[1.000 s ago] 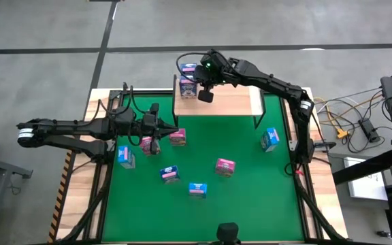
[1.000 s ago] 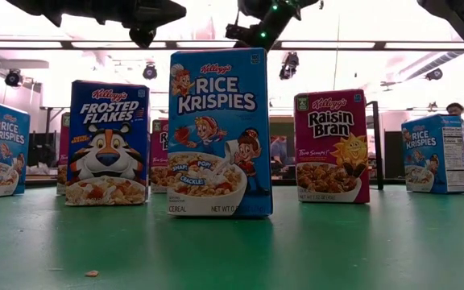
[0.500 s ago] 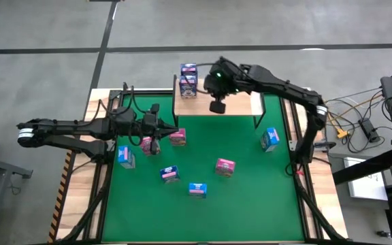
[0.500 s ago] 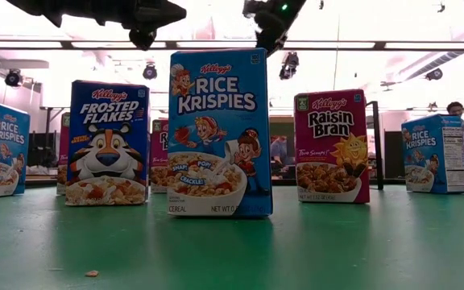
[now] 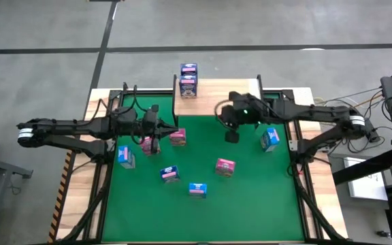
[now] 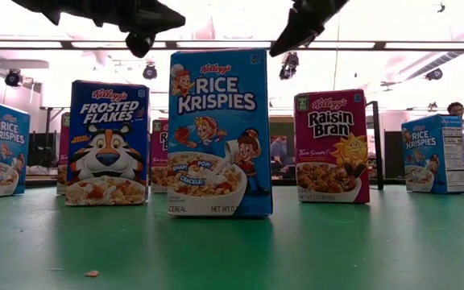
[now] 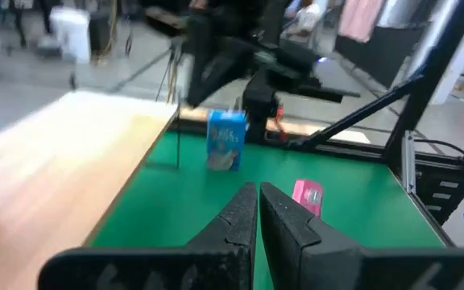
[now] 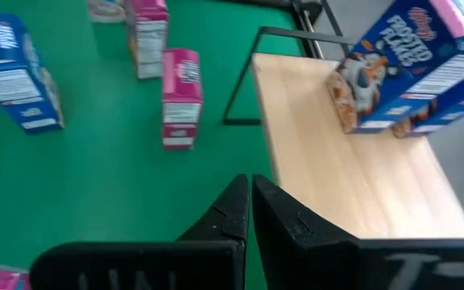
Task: Stack cereal on shelf
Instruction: Put the left pink cereal box on the shelf
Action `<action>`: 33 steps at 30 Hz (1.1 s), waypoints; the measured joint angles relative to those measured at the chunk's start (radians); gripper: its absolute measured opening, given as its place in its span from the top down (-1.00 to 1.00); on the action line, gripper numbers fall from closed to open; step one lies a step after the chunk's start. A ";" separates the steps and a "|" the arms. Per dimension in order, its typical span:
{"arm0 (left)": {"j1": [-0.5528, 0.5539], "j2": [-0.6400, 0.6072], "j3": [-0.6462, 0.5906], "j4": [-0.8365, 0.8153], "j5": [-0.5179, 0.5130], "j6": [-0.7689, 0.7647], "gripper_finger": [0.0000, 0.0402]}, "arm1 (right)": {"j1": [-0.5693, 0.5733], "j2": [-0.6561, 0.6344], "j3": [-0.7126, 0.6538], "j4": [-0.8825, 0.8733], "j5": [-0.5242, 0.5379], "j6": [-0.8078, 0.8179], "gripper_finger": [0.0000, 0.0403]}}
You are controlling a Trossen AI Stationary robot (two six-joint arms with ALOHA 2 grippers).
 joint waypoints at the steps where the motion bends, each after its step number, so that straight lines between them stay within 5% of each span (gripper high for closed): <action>1: 0.000 0.000 0.017 -0.052 -0.011 -0.023 0.99 | 0.009 -0.019 -0.037 0.037 0.000 0.000 0.96; 8: 0.000 0.034 0.209 -0.687 -0.044 -0.169 0.83 | 0.027 -0.132 -0.243 0.244 -0.005 0.000 0.96; 14: 0.000 0.158 0.371 -1.149 -0.081 -0.174 0.42 | 0.027 -0.182 -0.331 0.328 -0.014 0.003 0.96; 23: -0.005 0.253 0.396 -1.236 -0.098 -0.002 -0.32 | 0.027 -0.195 -0.369 0.330 -0.057 0.025 0.96; 33: -0.005 0.258 0.334 -1.249 -0.171 -0.020 -0.38 | 0.027 -0.193 -0.390 0.322 -0.057 0.038 0.96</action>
